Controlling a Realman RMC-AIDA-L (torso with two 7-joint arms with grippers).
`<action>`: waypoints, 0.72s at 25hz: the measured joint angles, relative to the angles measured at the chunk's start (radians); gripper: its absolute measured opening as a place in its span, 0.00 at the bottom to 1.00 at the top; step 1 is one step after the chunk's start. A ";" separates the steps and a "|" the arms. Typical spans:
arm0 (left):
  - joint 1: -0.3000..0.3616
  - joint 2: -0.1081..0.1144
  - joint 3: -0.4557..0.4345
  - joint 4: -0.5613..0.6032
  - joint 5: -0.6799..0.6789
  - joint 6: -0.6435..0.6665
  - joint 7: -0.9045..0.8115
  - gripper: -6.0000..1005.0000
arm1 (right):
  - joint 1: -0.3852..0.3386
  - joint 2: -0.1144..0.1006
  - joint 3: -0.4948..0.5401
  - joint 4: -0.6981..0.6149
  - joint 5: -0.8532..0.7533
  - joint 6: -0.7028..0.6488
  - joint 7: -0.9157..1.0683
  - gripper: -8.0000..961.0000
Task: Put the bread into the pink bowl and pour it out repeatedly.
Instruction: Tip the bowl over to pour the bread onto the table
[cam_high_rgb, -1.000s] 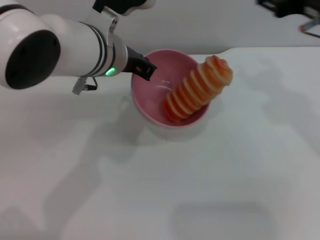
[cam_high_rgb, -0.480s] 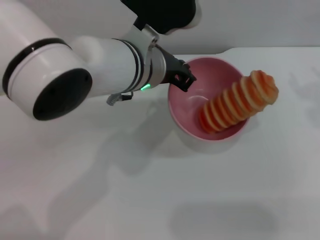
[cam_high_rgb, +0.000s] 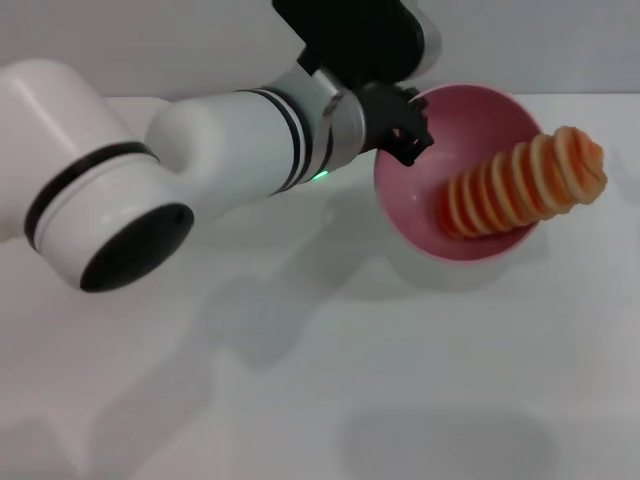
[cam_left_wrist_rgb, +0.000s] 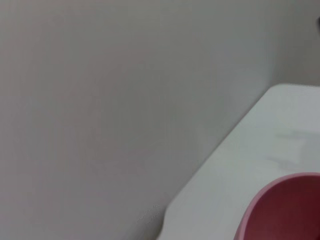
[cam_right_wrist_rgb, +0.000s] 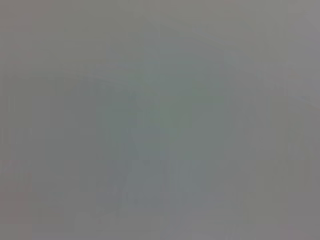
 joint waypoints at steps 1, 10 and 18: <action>0.000 0.000 0.006 -0.007 0.012 0.020 0.006 0.05 | 0.001 0.000 0.000 0.004 0.002 0.000 0.000 0.69; 0.005 -0.001 0.034 -0.088 0.106 0.207 0.011 0.05 | 0.008 -0.001 -0.011 0.027 0.002 0.005 0.003 0.69; 0.005 -0.003 0.048 -0.263 0.146 0.487 0.007 0.05 | 0.004 -0.001 -0.012 0.025 0.009 0.031 0.008 0.69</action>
